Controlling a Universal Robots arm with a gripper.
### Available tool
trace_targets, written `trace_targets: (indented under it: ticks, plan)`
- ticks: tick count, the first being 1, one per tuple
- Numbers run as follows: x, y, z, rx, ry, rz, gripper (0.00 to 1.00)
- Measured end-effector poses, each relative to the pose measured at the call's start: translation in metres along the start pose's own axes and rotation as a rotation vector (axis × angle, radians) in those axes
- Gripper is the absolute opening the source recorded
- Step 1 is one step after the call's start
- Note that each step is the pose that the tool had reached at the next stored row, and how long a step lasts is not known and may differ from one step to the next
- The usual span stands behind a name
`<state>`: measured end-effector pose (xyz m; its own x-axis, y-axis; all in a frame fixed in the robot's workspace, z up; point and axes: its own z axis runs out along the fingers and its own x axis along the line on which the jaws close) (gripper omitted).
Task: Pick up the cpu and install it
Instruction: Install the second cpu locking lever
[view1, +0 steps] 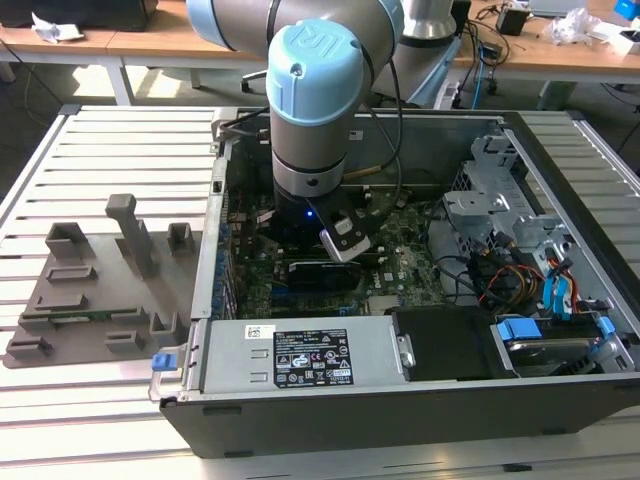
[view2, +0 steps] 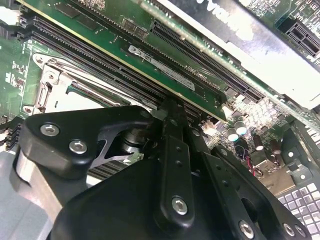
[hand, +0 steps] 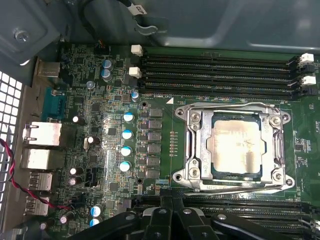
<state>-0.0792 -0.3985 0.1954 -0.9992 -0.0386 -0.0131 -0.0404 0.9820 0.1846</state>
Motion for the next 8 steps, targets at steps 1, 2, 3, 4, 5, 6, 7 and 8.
trace_targets:
  ticks: [1, 2, 3, 4, 5, 6, 7, 8]
  plan:
    - [0.0000, 0.0000, 0.0000, -0.0001, 0.0000, 0.000, 0.11]
    - [0.0000, 0.0000, 0.0000, 0.0000, 0.0000, 0.000, 0.11]
    - [0.0000, 0.0000, 0.0000, 0.0000, 0.0000, 0.000, 0.11]
    - [0.0000, 0.0000, 0.0000, -0.0001, 0.0000, 0.000, 0.11]
    - [0.0000, 0.0000, 0.0000, -0.0001, 0.0000, 0.000, 0.11]
    - [0.0000, 0.0000, 0.0000, 0.0000, 0.0000, 0.000, 0.11]
    - [0.0000, 0.0000, 0.0000, 0.0000, 0.0000, 0.000, 0.11]
    - [0.0000, 0.0000, 0.0000, 0.0000, 0.0000, 0.000, 0.11]
